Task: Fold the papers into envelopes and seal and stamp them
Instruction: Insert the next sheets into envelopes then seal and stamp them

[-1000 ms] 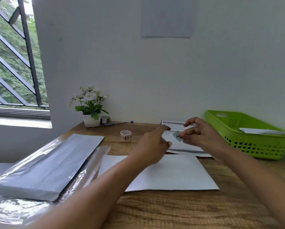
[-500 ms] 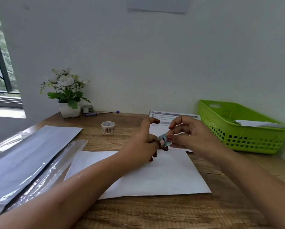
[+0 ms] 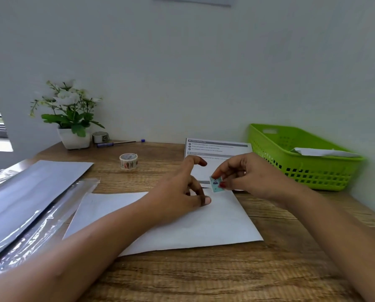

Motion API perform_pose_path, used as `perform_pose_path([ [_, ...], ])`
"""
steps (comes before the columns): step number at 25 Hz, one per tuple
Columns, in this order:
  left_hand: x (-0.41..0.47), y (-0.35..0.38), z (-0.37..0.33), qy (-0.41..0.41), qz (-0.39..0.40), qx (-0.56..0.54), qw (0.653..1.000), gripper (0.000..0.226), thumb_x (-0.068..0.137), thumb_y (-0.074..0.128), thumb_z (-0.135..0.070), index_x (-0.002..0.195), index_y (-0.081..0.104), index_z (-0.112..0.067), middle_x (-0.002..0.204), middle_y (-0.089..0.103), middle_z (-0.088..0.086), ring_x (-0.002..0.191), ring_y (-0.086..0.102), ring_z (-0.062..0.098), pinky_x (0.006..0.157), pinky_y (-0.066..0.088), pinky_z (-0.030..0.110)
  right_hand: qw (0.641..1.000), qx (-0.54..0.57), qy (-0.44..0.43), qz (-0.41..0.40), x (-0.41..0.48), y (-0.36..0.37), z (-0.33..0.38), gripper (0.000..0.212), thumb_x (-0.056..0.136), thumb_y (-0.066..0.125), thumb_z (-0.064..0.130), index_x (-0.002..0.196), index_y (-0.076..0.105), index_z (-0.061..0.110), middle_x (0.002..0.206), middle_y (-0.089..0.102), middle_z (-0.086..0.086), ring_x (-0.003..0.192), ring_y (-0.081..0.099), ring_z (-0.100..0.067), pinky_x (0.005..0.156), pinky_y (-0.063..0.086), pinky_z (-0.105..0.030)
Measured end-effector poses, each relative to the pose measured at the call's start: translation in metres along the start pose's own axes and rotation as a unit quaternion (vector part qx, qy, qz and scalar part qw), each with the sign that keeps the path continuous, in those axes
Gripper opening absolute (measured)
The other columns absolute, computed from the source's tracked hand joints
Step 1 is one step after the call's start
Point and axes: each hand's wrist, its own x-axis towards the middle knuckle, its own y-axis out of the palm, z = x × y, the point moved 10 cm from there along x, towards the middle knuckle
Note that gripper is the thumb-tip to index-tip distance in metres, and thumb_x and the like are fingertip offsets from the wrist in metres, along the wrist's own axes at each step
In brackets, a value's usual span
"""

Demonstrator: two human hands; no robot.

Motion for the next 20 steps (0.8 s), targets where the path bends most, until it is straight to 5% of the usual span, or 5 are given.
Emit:
perform_pose_path([
  [7,-0.001,0.01,0.006,-0.021,0.094,0.142,0.985,0.06,0.08,0.068,-0.044,0.128,0.032,-0.039,0.082,0.053,-0.012,0.075,0.049,0.002,0.065,0.039,0.019,0.995,-0.087,0.035,0.043,-0.002,0.006,-0.008,0.023,0.076,0.073,-0.002,0.091,0.075,0.015,0.09,0.075,-0.003,0.082,0.067,-0.01,0.076,0.055,-0.019],
  [20,-0.002,0.014,0.009,-0.022,0.136,0.176,0.975,0.066,0.081,0.065,-0.048,0.137,0.029,-0.041,0.088,0.052,-0.009,0.077,0.049,0.005,0.066,0.04,0.019,0.994,-0.021,0.067,0.085,-0.004,0.016,-0.012,0.023,0.076,0.072,-0.003,0.091,0.075,0.014,0.082,0.075,0.0,0.078,0.068,-0.005,0.068,0.053,-0.013],
])
